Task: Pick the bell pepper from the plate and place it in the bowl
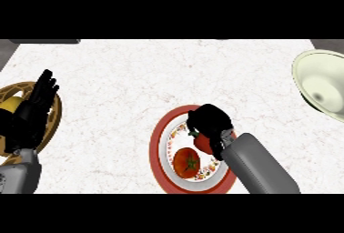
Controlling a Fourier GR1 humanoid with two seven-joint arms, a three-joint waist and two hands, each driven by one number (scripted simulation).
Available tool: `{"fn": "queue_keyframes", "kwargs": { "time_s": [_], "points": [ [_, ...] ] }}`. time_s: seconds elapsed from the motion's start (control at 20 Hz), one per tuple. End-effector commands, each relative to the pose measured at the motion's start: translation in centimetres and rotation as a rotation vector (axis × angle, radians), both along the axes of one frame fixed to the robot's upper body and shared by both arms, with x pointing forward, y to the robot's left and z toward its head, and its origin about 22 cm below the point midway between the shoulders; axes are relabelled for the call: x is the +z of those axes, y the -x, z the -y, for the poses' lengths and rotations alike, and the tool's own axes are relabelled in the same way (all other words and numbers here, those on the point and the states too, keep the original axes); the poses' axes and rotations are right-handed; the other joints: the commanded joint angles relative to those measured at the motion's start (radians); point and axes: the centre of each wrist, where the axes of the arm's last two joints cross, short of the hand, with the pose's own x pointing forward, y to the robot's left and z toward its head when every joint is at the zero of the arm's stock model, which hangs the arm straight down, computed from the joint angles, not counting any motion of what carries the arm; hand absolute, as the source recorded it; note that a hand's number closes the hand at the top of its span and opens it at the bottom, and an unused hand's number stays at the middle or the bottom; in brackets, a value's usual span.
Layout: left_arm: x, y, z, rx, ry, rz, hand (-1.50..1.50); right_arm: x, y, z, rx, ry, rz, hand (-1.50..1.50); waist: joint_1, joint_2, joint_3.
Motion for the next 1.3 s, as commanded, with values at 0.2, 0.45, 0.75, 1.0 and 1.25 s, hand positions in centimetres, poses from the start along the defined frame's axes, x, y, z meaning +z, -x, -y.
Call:
{"fn": "queue_keyframes", "kwargs": {
  "time_s": [0.2,0.45,0.75,1.0,1.25],
  "points": [
    [0.0,0.4,-0.1,0.016,0.010,0.011,0.00,2.1,-4.7,7.5,-0.727,-0.061,0.116,1.50,-0.023,0.020,0.006],
    [0.8,0.1,0.0,-0.003,-0.004,0.016,0.00,7.2,-8.0,12.5,-1.250,-0.091,0.227,1.50,0.005,0.023,0.005],
    [0.7,-0.1,1.2,-0.029,0.001,0.013,0.00,15.5,-10.4,9.9,-1.485,-0.042,0.662,1.50,0.032,0.015,0.004],
    [0.2,0.1,0.7,-0.023,-0.004,0.000,0.00,21.7,-11.0,8.9,-1.574,-0.152,0.876,1.50,0.027,0.014,0.005],
    [-2.4,-0.2,3.0,-0.024,-0.001,-0.003,0.00,21.7,-11.5,11.5,-1.627,-0.146,0.923,1.50,0.006,0.016,0.005]
  ]
}}
